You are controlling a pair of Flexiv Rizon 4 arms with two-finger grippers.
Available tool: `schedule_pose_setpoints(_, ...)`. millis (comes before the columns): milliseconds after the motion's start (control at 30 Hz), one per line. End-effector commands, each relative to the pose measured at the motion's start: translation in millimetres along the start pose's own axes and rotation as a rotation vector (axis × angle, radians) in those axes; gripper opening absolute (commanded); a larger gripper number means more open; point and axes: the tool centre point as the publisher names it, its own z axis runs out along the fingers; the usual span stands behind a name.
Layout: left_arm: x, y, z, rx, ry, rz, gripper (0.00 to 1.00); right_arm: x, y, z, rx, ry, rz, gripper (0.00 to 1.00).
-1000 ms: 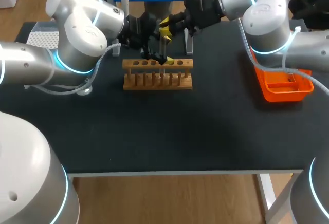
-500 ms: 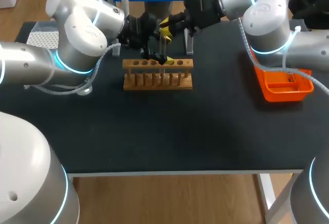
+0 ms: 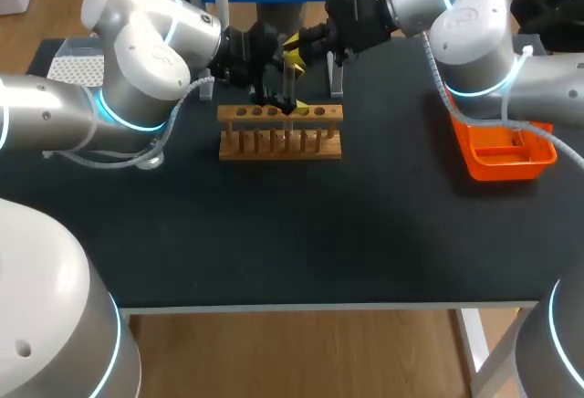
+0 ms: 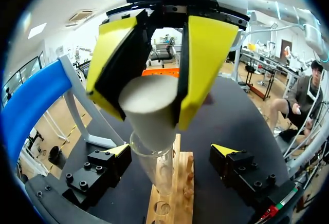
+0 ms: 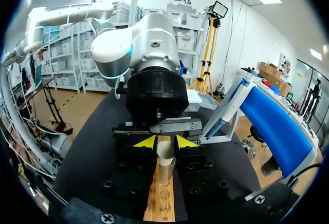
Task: Invert the test tube, pick up the pipette, mount the tip to pipette, aspirate from beaker and dispense into the tube, eject the tip, return the pipette, and cap with the stopper.
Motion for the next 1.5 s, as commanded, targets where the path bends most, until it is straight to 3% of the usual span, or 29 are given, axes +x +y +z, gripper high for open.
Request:
schedule_pose_setpoints(33, -0.6, -0.2, 0, -0.001, 0.003, 0.000, 1.00, -1, -3, 2, 0.004, 0.003, 0.003, 0.00)
schedule_pose_setpoints(400, -0.6, -0.2, 0, -0.001, 0.003, 0.000, 1.00, -4, 3, -2, -0.031, -0.017, -0.001, 0.00)
schedule_pose_setpoints(1500, -0.6, -0.2, 0, -0.001, 0.003, 0.000, 1.00, -2, -9, 6, -0.011, -0.012, 0.003, 0.00)
